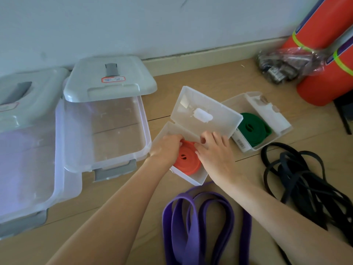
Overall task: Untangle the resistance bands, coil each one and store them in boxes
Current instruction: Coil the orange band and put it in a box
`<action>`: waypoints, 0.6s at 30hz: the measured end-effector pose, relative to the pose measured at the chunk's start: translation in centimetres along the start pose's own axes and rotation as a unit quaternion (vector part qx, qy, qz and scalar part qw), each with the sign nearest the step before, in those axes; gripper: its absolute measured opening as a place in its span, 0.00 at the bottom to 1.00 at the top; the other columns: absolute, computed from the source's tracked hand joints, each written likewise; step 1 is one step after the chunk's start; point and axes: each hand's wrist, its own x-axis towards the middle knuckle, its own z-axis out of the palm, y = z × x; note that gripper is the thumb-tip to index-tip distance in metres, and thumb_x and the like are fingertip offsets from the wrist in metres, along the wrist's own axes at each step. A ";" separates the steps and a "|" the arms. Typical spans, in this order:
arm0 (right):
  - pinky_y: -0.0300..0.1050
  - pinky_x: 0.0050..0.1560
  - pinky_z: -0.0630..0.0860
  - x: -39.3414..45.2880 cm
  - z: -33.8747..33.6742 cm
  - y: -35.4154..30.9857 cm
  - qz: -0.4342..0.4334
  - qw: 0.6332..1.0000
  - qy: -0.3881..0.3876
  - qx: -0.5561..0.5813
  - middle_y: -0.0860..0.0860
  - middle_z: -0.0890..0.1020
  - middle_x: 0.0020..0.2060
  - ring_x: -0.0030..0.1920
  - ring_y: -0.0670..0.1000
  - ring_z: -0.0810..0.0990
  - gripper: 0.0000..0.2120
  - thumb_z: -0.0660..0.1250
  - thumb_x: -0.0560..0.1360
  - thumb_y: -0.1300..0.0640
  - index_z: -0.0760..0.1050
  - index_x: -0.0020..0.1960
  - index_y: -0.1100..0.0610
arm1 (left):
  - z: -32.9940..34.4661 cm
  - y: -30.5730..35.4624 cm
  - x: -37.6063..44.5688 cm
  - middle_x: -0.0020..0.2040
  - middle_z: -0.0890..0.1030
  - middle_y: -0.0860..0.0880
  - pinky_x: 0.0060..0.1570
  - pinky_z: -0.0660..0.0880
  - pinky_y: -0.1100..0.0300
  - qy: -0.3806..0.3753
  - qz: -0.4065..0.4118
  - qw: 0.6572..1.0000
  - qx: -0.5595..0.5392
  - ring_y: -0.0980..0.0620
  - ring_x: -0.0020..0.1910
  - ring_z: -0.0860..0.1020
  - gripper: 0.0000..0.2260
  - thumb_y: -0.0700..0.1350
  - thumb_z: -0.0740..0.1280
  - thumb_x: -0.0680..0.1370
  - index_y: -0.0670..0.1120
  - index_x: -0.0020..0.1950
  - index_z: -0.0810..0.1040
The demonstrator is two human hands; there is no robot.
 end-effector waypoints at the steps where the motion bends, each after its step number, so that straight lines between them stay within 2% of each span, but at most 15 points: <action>1: 0.46 0.36 0.71 0.1 0.0 -0.2 0.012 1.000 -0.003 -0.004 0.51 0.76 0.34 0.36 0.54 0.76 0.09 0.78 0.57 0.61 0.80 0.34 0.55 | -0.1 -0.2 0.1 0.59 0.77 0.45 0.54 0.71 0.54 0.001 0.008 1.000 -0.001 0.44 0.56 0.75 0.13 0.43 0.54 0.81 0.49 0.62 0.74; 4: 0.49 0.39 0.70 -0.1 -0.2 0.2 0.044 0.996 -0.031 0.069 0.53 0.78 0.36 0.39 0.57 0.77 0.07 0.78 0.62 0.60 0.82 0.39 0.55 | 0.0 -0.5 -0.4 0.61 0.76 0.44 0.54 0.71 0.54 0.015 0.023 1.000 0.003 0.45 0.57 0.75 0.14 0.44 0.55 0.81 0.48 0.66 0.71; 7: 0.50 0.48 0.64 0.1 -0.6 0.8 0.045 0.991 -0.054 0.112 0.54 0.78 0.45 0.50 0.58 0.74 0.09 0.67 0.75 0.56 0.80 0.53 0.57 | 0.0 -0.1 -1.6 0.62 0.75 0.44 0.55 0.72 0.51 0.025 0.025 0.999 0.030 0.43 0.58 0.75 0.16 0.44 0.54 0.82 0.47 0.70 0.64; 10: 0.45 0.53 0.60 0.4 -0.9 0.8 0.028 0.991 -0.083 0.101 0.50 0.76 0.52 0.57 0.54 0.68 0.13 0.58 0.79 0.52 0.75 0.60 0.54 | 0.0 0.0 -4.0 0.62 0.74 0.45 0.53 0.73 0.51 0.062 0.036 0.995 0.068 0.43 0.56 0.76 0.17 0.39 0.55 0.80 0.45 0.69 0.64; 13: 0.47 0.53 0.63 0.0 -2.6 0.4 0.034 0.987 -0.069 0.143 0.52 0.77 0.52 0.56 0.55 0.70 0.12 0.59 0.79 0.55 0.76 0.59 0.56 | 0.6 -0.5 -8.2 0.63 0.74 0.46 0.59 0.69 0.54 0.159 0.085 0.982 0.048 0.44 0.60 0.73 0.19 0.35 0.58 0.77 0.43 0.68 0.69; 15: 0.48 0.51 0.65 -1.2 -3.9 -0.1 0.051 0.981 -0.036 0.181 0.54 0.79 0.49 0.54 0.57 0.72 0.11 0.62 0.77 0.59 0.78 0.56 0.59 | 1.3 -0.7 -11.2 0.60 0.76 0.42 0.60 0.68 0.51 0.199 0.077 0.977 -0.006 0.41 0.57 0.74 0.18 0.33 0.60 0.74 0.40 0.64 0.73; 16: 0.48 0.51 0.67 -2.0 -4.5 -0.3 0.062 0.978 -0.024 0.196 0.55 0.80 0.48 0.53 0.57 0.73 0.10 0.62 0.76 0.60 0.79 0.54 0.60 | 1.8 -0.7 -12.6 0.59 0.76 0.41 0.59 0.68 0.50 0.192 0.047 0.980 -0.038 0.40 0.56 0.74 0.17 0.33 0.60 0.74 0.39 0.63 0.74; 18: 0.47 0.52 0.68 -4.3 -4.9 -0.8 0.100 0.970 -0.029 0.222 0.56 0.80 0.47 0.53 0.58 0.73 0.09 0.63 0.75 0.62 0.79 0.52 0.61 | 3.5 -0.7 -14.8 0.61 0.74 0.40 0.61 0.66 0.51 0.132 -0.041 0.986 -0.094 0.40 0.59 0.72 0.17 0.37 0.61 0.76 0.40 0.65 0.71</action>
